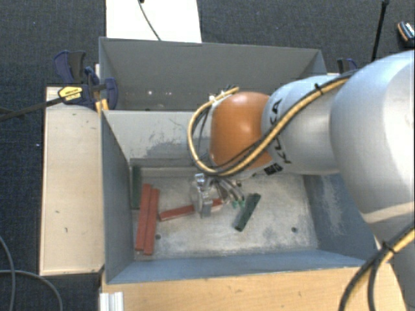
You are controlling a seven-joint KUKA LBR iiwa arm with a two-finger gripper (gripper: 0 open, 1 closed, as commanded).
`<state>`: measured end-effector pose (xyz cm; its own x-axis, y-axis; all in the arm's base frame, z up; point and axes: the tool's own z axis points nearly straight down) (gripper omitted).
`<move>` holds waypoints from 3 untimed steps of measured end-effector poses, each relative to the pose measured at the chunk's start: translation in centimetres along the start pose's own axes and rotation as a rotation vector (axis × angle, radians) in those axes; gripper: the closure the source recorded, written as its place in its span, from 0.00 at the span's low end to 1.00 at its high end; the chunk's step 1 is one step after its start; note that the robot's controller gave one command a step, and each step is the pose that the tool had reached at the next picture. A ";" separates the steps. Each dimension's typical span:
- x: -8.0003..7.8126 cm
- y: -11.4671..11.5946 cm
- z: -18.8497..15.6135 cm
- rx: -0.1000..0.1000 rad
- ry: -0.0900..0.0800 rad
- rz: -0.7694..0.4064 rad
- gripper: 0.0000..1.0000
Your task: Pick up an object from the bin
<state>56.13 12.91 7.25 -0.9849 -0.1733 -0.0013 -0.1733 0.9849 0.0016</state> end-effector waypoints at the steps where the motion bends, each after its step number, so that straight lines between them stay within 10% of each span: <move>1: 0.0 0.0 0.1 0.000 -0.003 0.004 0.00; 3: 3.2 -17.0 0.2 0.005 0.002 -0.038 0.00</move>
Offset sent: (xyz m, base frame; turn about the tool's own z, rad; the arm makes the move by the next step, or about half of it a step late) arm 0.0000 0.0000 0.0000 0.0000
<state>55.88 -4.38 7.05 -0.9775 -0.2107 0.0005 -0.2107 0.9775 -0.0033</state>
